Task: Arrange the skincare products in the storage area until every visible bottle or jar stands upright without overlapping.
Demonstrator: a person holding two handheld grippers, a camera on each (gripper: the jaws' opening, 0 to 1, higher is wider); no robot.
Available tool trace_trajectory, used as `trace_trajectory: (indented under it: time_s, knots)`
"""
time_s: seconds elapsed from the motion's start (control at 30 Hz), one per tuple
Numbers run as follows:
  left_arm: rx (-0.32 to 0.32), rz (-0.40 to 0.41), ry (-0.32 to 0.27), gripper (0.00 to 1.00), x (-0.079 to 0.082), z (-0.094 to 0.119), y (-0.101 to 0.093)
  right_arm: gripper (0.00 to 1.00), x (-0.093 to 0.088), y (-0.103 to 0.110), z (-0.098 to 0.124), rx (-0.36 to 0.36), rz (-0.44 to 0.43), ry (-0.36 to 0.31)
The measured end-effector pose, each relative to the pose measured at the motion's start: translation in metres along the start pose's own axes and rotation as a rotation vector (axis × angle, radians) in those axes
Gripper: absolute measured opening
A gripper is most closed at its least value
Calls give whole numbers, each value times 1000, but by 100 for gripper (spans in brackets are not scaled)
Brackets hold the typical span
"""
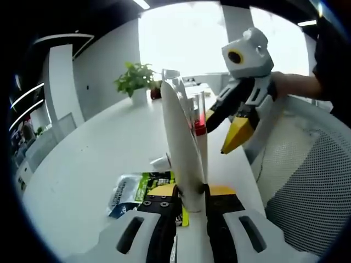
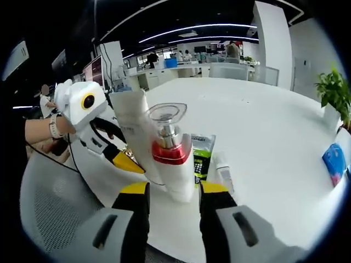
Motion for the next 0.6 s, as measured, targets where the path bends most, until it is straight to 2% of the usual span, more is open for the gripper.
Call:
trace_trajectory:
  time_s: [0.17, 0.3, 0.6]
  knots:
    - [0, -1, 1, 16, 0, 0, 0, 33, -9, -1, -10, 4, -9, 55]
    - [-3, 1, 2, 16, -1, 1, 1, 29, -8, 0, -12, 14, -6, 62]
    - [-8, -6, 2, 16, -1, 2, 2, 29, -12, 1, -13, 18, 13, 82]
Point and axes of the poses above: the point that each gripper's makers call its tool centre point, and the gripper's own axes: z roughly backward along the fingers, y roughly to its left, x roughly out of its top, the point moved 3 cm from there along z, roughly backward along the fingers, and after that the axes turned 7 degrees about -y, right-handed, at the moved point
